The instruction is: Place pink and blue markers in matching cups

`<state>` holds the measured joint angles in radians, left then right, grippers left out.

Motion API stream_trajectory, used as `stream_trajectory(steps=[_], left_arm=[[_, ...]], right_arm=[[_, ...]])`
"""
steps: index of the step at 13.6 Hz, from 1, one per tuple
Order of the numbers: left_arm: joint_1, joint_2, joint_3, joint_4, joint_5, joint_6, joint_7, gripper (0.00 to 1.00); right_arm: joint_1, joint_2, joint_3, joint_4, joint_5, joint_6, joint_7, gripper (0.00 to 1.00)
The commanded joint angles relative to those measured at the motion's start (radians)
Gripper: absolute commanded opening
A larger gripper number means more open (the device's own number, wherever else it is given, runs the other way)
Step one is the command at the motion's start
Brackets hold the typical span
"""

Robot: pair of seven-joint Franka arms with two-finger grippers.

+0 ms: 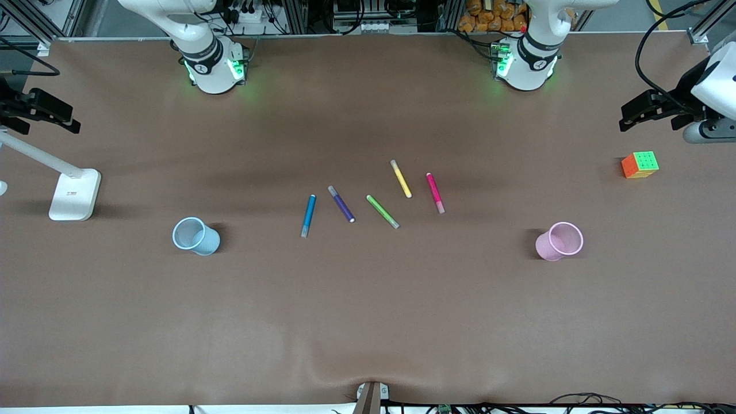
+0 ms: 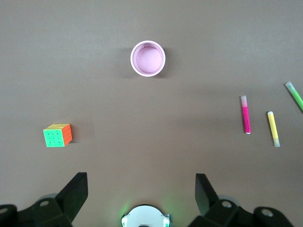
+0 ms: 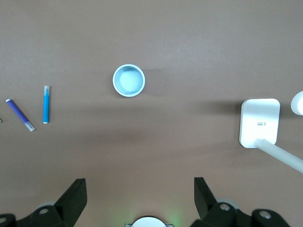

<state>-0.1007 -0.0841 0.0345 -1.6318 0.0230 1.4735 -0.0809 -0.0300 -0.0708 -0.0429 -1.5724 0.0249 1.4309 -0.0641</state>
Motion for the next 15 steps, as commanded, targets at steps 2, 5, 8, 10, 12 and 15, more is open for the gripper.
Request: stream_trajectory(steps=[2,5,8,10,12,15], left_arm=[[0.015,0.004,-0.001,0.021,0.014,-0.005,0.007,1.0],[0.0,0.038,-0.002,0.046,0.018,-0.005,0.006,1.0],[-0.019,0.093,-0.033,0.059,0.005,-0.012,-0.005,1.0],[-0.021,0.125,-0.053,0.059,-0.001,-0.012,-0.005,1.0],[-0.028,0.158,-0.08,0.053,-0.032,-0.015,-0.067,1.0],[-0.034,0.234,-0.126,0.05,-0.063,-0.03,-0.203,1.0]], right_arm=[[-0.022,-0.012,0.015,0.006,0.004,0.002,-0.01,1.0],[-0.027,-0.012,0.011,0.006,0.004,0.0,-0.01,1.0],[-0.024,-0.011,0.012,0.006,0.006,0.008,-0.01,1.0],[-0.022,-0.011,0.014,0.005,0.015,0.003,-0.01,1.0],[-0.019,-0.012,0.017,0.006,0.017,-0.001,-0.01,1.0],[-0.016,-0.014,0.023,0.008,0.03,-0.006,-0.01,1.0]])
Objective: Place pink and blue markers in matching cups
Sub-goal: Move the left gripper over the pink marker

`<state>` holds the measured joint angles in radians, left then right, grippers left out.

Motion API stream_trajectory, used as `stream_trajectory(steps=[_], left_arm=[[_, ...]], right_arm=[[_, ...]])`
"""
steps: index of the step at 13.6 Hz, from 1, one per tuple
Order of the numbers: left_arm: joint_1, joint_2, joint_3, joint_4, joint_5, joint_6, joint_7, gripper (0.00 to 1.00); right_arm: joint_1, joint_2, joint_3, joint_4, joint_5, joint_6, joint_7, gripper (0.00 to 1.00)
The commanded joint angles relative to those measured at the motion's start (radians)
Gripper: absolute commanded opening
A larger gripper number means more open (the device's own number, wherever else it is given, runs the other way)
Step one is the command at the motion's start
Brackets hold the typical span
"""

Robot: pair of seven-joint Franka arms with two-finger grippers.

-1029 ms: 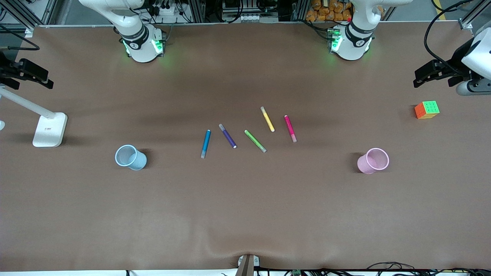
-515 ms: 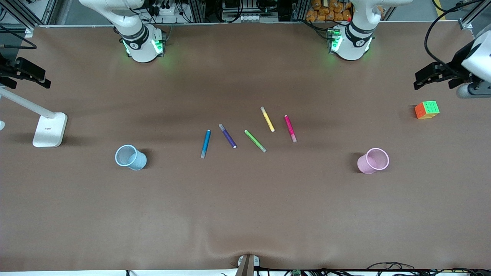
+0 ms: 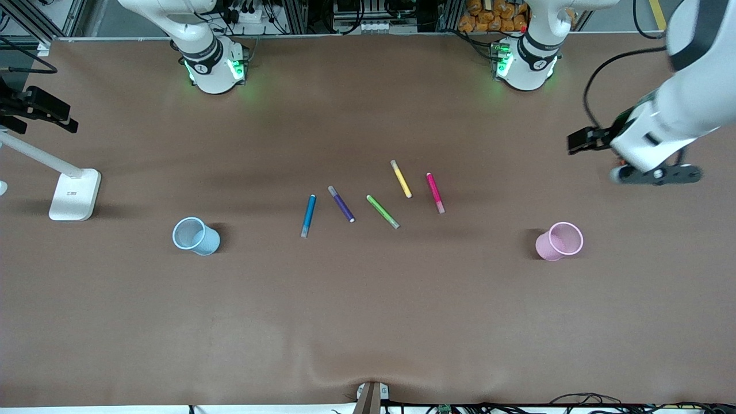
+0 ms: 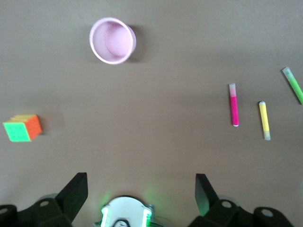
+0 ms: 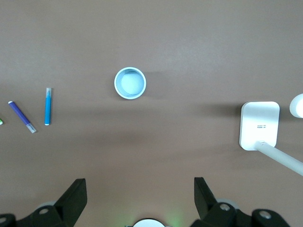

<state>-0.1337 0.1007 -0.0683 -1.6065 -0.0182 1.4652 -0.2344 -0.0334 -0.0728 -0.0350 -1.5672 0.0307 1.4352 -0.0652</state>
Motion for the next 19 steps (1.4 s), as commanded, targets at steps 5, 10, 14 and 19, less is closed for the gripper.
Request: stream_trajectory(steps=[5,10,14,19], left_arm=[[-0.001,0.117,-0.065,-0.036,-0.031,0.085,-0.066,1.0],[-0.036,0.154,-0.074,-0.116,-0.195,0.228,-0.1,1.0],[-0.105,0.178,-0.074,-0.254,-0.193,0.47,-0.184,1.0],[-0.184,0.284,-0.076,-0.247,-0.158,0.535,-0.298,1.0]], right_arm=[[0.037,-0.076,0.013,0.002,0.02,-0.021,-0.016,1.0],[0.033,-0.076,0.006,0.001,0.018,-0.022,-0.016,1.0],[0.027,-0.068,0.003,-0.001,0.018,-0.021,-0.018,1.0],[0.029,-0.065,0.004,-0.002,0.015,-0.015,-0.016,1.0]])
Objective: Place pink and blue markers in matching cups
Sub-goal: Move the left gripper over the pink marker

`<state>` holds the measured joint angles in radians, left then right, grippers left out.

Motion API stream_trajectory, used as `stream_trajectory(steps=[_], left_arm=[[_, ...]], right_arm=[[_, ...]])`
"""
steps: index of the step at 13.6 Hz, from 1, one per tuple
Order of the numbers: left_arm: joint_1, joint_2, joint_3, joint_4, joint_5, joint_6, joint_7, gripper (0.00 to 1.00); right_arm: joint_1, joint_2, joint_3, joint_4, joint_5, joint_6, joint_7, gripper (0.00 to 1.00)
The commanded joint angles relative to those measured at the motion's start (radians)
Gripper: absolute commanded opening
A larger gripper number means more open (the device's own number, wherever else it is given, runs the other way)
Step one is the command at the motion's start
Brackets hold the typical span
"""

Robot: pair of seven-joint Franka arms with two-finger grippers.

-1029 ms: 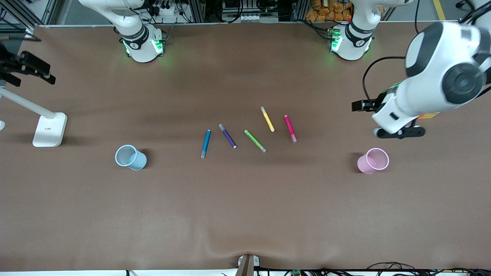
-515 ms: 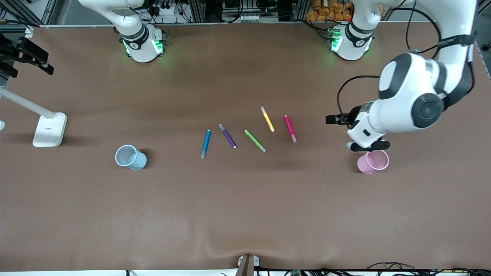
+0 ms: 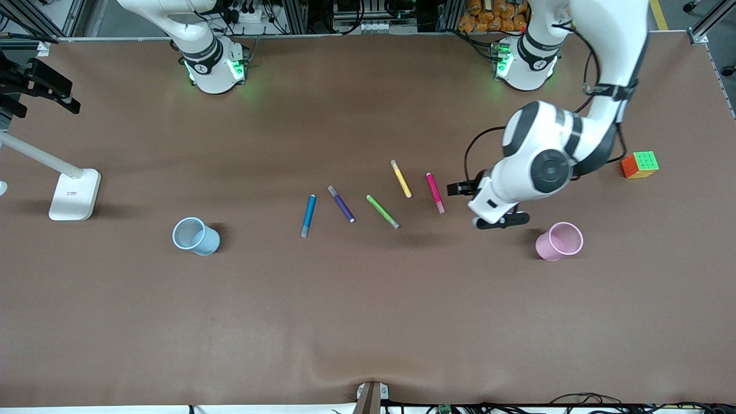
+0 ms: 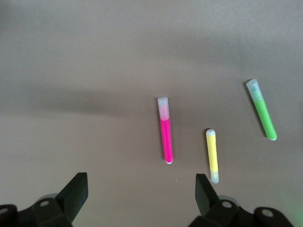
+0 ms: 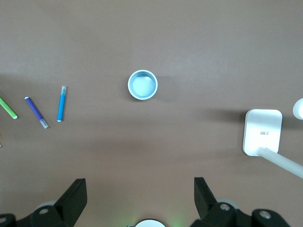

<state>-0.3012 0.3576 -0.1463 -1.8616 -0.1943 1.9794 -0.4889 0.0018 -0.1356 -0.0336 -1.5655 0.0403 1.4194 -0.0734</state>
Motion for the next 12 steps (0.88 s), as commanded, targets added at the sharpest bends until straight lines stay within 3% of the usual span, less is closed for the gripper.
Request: stream_trajectory(steps=[1,12], left_arm=[[-0.031,0.046,0.004,0.015,0.018,0.035,-0.059,1.0],[-0.131,0.167,0.004,0.055,0.007,0.124,-0.235,0.99]], right_arm=[[-0.006,-0.002,0.003,-0.004,0.004,-0.001,-0.009,1.0],[0.089,0.013,0.011,-0.01,0.012,-0.001,0.017,1.0]])
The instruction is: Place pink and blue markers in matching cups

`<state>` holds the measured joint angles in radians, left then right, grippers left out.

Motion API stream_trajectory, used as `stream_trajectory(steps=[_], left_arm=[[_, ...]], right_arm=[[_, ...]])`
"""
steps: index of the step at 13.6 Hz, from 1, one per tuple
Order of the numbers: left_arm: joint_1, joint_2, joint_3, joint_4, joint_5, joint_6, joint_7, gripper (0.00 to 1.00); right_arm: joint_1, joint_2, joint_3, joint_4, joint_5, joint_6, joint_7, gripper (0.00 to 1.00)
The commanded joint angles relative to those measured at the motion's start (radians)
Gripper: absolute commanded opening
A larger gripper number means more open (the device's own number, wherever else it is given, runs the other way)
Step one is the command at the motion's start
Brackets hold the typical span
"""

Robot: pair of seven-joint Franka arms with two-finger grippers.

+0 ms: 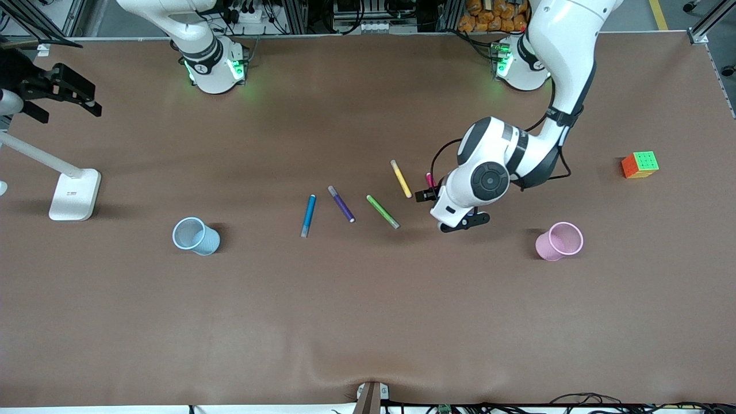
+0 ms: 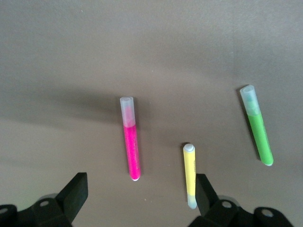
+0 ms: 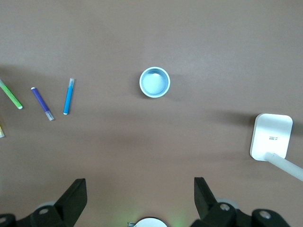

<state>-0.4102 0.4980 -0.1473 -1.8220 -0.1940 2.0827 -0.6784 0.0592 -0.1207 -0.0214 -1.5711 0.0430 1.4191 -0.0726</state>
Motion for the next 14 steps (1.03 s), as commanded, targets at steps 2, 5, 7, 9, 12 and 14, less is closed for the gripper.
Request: stream_trajectory(steps=[2,5,7,9,12,14], left_arm=[[-0.036,0.037,0.003,0.003,0.008,0.052,-0.052,1.0],[-0.048,0.068,0.005,0.0,0.016,0.062,-0.052,0.94],[-0.035,0.071,0.006,-0.008,0.019,0.062,-0.047,0.9],[-0.026,0.082,0.009,-0.008,0.019,0.062,-0.046,0.83],[-0.004,0.108,0.012,0.003,0.019,0.065,-0.046,0.74],[-0.01,0.126,0.012,0.012,0.018,0.092,-0.05,0.71]], right_arm=[[0.062,0.031,-0.002,-0.006,0.011,-0.003,0.074,1.0],[0.119,0.13,-0.002,-0.006,0.023,0.012,0.166,1.0],[0.157,0.188,-0.002,-0.006,0.037,0.053,0.232,1.0],[0.191,0.235,-0.002,-0.006,0.037,0.104,0.266,1.0],[0.249,0.353,-0.002,-0.006,0.038,0.22,0.349,1.0],[0.298,0.415,-0.003,-0.003,0.037,0.285,0.42,1.0]])
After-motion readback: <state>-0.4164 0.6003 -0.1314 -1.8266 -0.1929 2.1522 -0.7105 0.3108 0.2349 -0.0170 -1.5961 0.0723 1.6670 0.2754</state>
